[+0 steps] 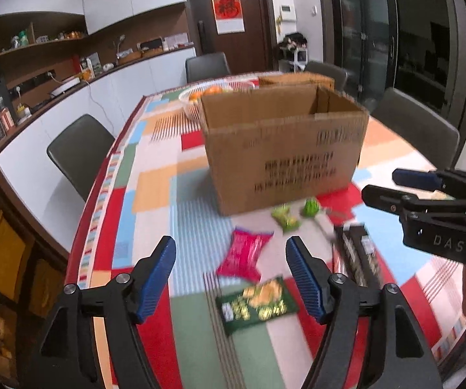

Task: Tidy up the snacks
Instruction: 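Move both open tools back down to the remaining snacks, then grasp the dark chocolate bar with the right tool while the left tool grasps the green cracker bag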

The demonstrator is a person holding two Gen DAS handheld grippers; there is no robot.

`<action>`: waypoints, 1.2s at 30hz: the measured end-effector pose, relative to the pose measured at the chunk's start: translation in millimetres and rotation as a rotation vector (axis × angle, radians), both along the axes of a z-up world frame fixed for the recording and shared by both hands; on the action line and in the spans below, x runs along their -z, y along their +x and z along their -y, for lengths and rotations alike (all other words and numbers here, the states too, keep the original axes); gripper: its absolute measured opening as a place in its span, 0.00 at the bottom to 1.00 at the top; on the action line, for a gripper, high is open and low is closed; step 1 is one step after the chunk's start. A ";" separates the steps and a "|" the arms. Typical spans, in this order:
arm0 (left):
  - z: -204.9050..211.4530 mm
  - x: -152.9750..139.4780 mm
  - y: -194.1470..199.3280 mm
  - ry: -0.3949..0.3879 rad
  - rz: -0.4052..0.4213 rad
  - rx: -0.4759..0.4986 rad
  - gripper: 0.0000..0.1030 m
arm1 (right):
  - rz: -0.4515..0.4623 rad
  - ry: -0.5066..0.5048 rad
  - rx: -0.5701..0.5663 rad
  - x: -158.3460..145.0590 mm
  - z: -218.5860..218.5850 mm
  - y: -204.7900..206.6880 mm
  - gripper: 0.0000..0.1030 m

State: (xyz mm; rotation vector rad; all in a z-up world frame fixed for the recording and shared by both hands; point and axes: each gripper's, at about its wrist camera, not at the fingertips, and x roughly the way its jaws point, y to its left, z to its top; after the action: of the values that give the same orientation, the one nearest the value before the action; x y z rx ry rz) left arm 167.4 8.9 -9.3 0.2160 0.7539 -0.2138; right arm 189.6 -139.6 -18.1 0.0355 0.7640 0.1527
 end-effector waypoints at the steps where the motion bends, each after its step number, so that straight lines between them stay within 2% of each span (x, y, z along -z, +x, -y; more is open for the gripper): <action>1: -1.3 5.5 -2.7 0.013 -0.010 0.004 0.69 | -0.013 -0.008 0.001 4.3 -1.4 -1.9 0.58; 5: -2.7 22.9 -10.0 0.042 -0.055 0.032 0.73 | -0.049 -0.035 0.011 20.4 -3.6 -10.7 0.61; 10: 0.6 51.1 -11.5 0.098 -0.134 0.115 0.75 | -0.093 -0.076 0.034 40.9 -5.2 -20.2 0.61; 16: 7.6 83.4 -0.1 0.130 -0.236 0.203 0.75 | -0.155 -0.108 0.064 64.9 -2.9 -21.0 0.61; 24: 17.7 113.3 22.5 0.210 -0.300 0.275 0.77 | -0.214 -0.115 0.089 83.2 -1.3 -15.3 0.61; 29: 21.2 114.6 36.5 0.199 -0.291 0.304 0.79 | -0.248 -0.097 0.076 90.9 -2.5 -8.1 0.61; 33: 22.0 116.5 47.5 0.136 -0.320 0.303 0.79 | -0.270 -0.078 0.093 96.4 2.6 -2.5 0.61; 36: 21.4 117.1 53.1 0.060 -0.356 0.293 0.66 | -0.287 -0.064 0.092 99.9 4.3 -0.2 0.61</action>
State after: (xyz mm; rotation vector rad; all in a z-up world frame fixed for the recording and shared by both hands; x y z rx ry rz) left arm 220.6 -12.5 -126.4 0.3509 1.0824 -0.5174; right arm 189.5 -143.9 -118.0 0.0327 1.0510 0.0350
